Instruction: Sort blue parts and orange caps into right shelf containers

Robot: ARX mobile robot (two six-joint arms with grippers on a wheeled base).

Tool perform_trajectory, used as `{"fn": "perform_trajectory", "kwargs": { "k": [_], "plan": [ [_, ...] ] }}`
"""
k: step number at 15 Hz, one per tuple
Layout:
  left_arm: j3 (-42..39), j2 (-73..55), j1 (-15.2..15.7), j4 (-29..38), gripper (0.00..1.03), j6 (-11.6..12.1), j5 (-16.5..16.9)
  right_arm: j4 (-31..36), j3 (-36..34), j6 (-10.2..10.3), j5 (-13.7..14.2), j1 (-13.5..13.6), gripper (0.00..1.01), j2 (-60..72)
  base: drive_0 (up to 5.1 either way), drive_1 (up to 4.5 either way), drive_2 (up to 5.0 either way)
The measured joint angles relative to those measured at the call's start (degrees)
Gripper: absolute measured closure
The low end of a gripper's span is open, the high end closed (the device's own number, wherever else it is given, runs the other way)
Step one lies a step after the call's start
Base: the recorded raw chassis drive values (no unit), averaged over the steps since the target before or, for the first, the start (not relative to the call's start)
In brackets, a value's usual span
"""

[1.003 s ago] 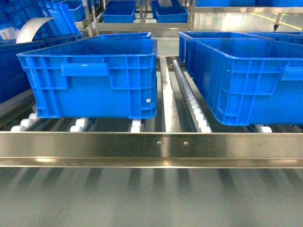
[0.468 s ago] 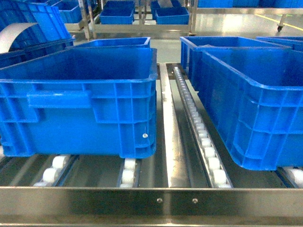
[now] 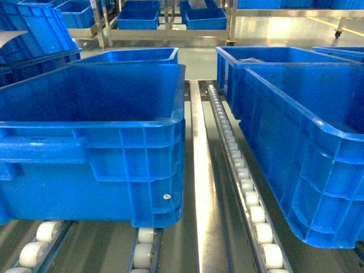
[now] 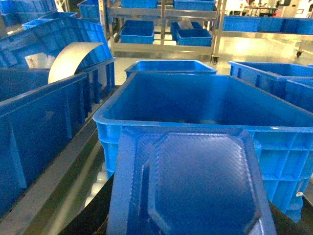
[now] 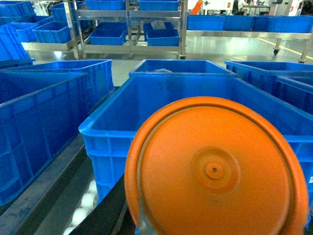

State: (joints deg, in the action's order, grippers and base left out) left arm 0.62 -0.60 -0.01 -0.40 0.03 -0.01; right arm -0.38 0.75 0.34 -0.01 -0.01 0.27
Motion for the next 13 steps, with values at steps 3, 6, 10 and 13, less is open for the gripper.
{"fn": "perform_trajectory", "kwargs": {
  "k": [3,6,10,13],
  "plan": [
    [0.00,0.00,0.00,-0.02,0.61,0.00,0.00,0.02,0.00,0.00,0.00,0.00,0.57,0.00,-0.1,4.01,-4.1],
    [0.00,0.00,0.00,-0.02,0.61,0.00,0.00,0.02,0.00,0.00,0.00,0.00,0.57,0.00,0.0,2.67,-2.8],
    [0.00,0.00,0.00,-0.02,0.61,0.00,0.00,0.02,0.00,0.00,-0.02,0.00,0.57,0.00,0.0,0.00,0.0],
    [0.00,0.00,0.00,-0.02,0.61,0.02,0.00,0.04,0.00,0.00,0.00,0.00,0.57,0.02,0.0,0.00,0.0]
  ]
}}
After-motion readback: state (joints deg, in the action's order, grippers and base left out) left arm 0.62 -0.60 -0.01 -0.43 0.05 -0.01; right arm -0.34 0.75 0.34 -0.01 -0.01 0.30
